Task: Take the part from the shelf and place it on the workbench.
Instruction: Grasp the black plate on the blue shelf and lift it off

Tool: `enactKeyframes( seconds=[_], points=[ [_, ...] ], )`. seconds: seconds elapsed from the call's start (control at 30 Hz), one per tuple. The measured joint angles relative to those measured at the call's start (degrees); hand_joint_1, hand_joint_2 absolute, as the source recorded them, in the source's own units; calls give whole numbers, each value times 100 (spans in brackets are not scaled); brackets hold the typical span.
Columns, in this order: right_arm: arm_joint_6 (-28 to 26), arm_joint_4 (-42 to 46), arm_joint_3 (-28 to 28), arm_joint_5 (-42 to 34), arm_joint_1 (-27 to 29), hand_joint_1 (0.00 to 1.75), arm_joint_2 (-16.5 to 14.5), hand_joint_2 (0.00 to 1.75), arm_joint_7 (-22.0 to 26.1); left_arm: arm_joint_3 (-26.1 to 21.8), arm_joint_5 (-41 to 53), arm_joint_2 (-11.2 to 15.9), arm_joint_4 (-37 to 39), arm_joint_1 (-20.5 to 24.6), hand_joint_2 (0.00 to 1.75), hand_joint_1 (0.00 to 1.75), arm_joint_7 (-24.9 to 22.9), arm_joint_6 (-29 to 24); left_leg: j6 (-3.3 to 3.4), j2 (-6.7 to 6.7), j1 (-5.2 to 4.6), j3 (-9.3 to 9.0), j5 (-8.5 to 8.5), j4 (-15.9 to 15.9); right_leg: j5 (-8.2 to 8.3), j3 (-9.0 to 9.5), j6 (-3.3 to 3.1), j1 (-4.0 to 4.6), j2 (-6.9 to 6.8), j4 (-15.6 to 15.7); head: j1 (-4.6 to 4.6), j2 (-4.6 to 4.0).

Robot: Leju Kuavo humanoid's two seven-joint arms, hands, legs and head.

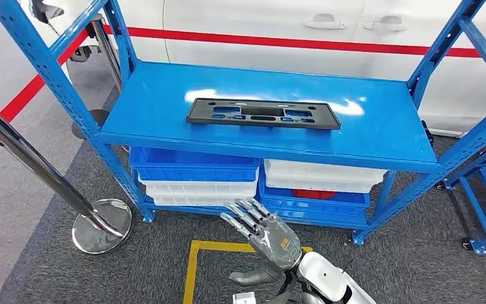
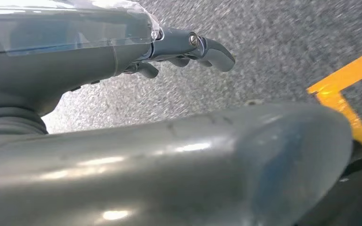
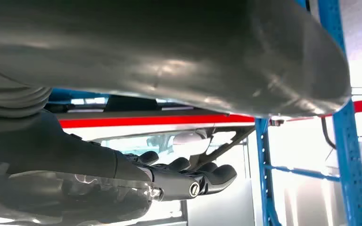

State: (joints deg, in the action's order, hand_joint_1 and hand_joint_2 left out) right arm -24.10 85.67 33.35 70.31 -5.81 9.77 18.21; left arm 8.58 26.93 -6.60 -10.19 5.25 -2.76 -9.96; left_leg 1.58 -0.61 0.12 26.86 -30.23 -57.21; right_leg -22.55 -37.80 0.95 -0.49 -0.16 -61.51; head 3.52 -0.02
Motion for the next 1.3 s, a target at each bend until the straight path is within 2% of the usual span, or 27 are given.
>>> enactKeyframes(
  seconds=[0.07,0.13,0.2,0.23,0.3,0.37,0.4,0.43,0.47,0.53,0.57,0.6,0.73,0.77,0.8,0.87,0.9,0.93,0.97,1.03,1.07,1.1,1.17,1.23,1.3],
  points=[
    [-2,9,0,1,0,0,0,0,-14,-1,-1,-2,-1,11,0,0,-2,1,-36,3,-4,1,-31,11,-50,27,-29,27,-7,128,-2,0],
    [-5,40,1,4,-1,0,0,0,-28,-1,-3,-6,-1,23,0,0,-6,5,-105,16,-9,-50,-65,19,-117,85,-96,53,-3,273,-4,0],
    [-9,70,2,7,-12,0,29,0,-31,-1,-7,-7,-2,32,0,0,-6,4,-157,26,-7,-56,-50,-128,-158,215,-166,28,5,328,-4,0],
    [-9,75,2,7,-30,0,60,0,-32,-2,-10,-7,-3,40,0,0,-3,1,-182,27,-4,48,-31,-353,-187,299,-196,15,-2,357,-3,0],
    [-10,82,3,9,-66,0,140,0,-35,-3,-15,-7,-4,53,0,0,1,-3,-239,27,13,489,-120,-1072,-265,447,-235,0,-19,393,-2,0],
    [-10,82,8,12,-90,0,206,0,-35,-3,-17,-7,-4,55,0,0,-2,-3,-284,28,25,990,-443,-1641,-357,561,-248,-2,-19,396,-2,0],
    [-10,82,10,13,-95,0,235,0,-35,-3,-17,-7,-4,47,0,0,-8,-3,-294,28,27,1143,-554,-1697,-407,626,-248,-3,-11,396,-2,0],
    [-10,82,14,13,-100,0,262,0,-35,-3,-17,-7,-4,39,0,0,-16,-3,-290,28,27,1219,-539,-1591,-457,696,-243,-3,-3,396,-2,0],
    [-10,82,20,15,-109,0,289,0,-35,-4,-17,-6,-4,31,0,0,-24,-3,-279,28,26,1218,-346,-1320,-511,772,-234,-2,4,396,-2,0],
    [-11,79,39,26,-146,0,340,0,-29,-5,-17,-3,-4,19,0,0,-32,-3,-223,28,10,1139,334,-601,-620,884,-197,5,9,379,-2,0],
    [-13,76,53,36,-171,0,361,0,-24,-5,-15,-2,-4,18,0,0,-30,-2,-186,28,-4,1110,602,-341,-671,909,-168,15,14,366,-3,0],
    [-15,73,65,48,-195,0,375,0,-20,-5,-10,-1,-4,16,0,0,-28,-2,-147,26,-19,1107,772,-206,-713,915,-135,23,18,358,-3,0],
    [-27,95,86,71,-304,0,387,0,-14,-5,38,-6,-4,18,0,0,-26,-8,-14,15,-8,1073,849,-126,-879,912,-4,19,20,272,-3,0],
    [-28,98,88,79,-344,0,387,0,-22,-5,53,-7,-4,25,0,0,-28,-10,16,15,5,1051,846,-101,-1005,819,23,11,19,66,-3,0],
    [-27,97,91,99,-380,0,385,0,-37,-5,68,-7,-4,34,0,0,-31,-9,40,15,5,1035,834,-90,-1170,648,41,0,17,-264,-4,0],
    [-8,84,108,157,-449,0,378,0,-77,-5,85,-8,-4,51,0,0,-46,-3,71,11,1,1019,803,-90,-1458,197,71,-13,18,-1036,-4,0],
    [8,72,120,186,-485,0,375,0,-100,-5,95,-9,-4,55,0,0,-58,1,74,5,-1,1009,789,-93,-1468,33,81,-22,17,-1259,-4,0],
    [32,55,132,213,-535,0,374,0,-126,-5,105,-9,-4,57,0,0,-70,3,70,-3,-2,993,773,-97,-1360,-32,83,-29,17,-1269,-4,0],
    [65,34,141,235,-604,0,374,0,-151,-5,119,-9,-4,59,0,0,-78,7,60,-12,-2,968,757,-101,-1140,16,76,-34,16,-1050,-4,0],
    [174,-22,154,260,-796,0,373,0,-192,-5,151,-10,-4,72,0,0,-83,20,27,-26,-15,922,723,-117,-653,308,33,-26,16,-257,-4,0],
    [243,-65,159,251,-910,0,372,44,-199,-5,167,-12,-4,86,0,0,-85,31,4,-30,-26,912,711,-125,-505,426,6,-14,15,61,-4,0],
    [310,-122,164,228,-1026,0,371,87,-202,-5,182,-14,-4,99,0,0,-87,45,-21,-33,-35,912,705,-129,-445,488,-18,1,15,238,-4,0],
    [428,-261,175,177,-1242,0,369,175,-200,-5,210,-18,-4,116,0,0,-95,74,-77,-35,-39,917,709,-119,-437,494,-62,16,15,301,-3,0],
    [545,-425,189,147,-1462,0,387,175,-197,-5,243,-20,-4,123,0,0,-112,95,-142,-32,-28,944,654,-188,-403,507,-122,-10,-7,338,-2,0],
    [661,-652,225,137,-1727,0,416,175,-189,-4,272,-21,-4,142,0,0,-133,108,-208,-21,-10,1137,379,-631,-377,518,-177,-32,-41,365,-2,0]
  ],
)
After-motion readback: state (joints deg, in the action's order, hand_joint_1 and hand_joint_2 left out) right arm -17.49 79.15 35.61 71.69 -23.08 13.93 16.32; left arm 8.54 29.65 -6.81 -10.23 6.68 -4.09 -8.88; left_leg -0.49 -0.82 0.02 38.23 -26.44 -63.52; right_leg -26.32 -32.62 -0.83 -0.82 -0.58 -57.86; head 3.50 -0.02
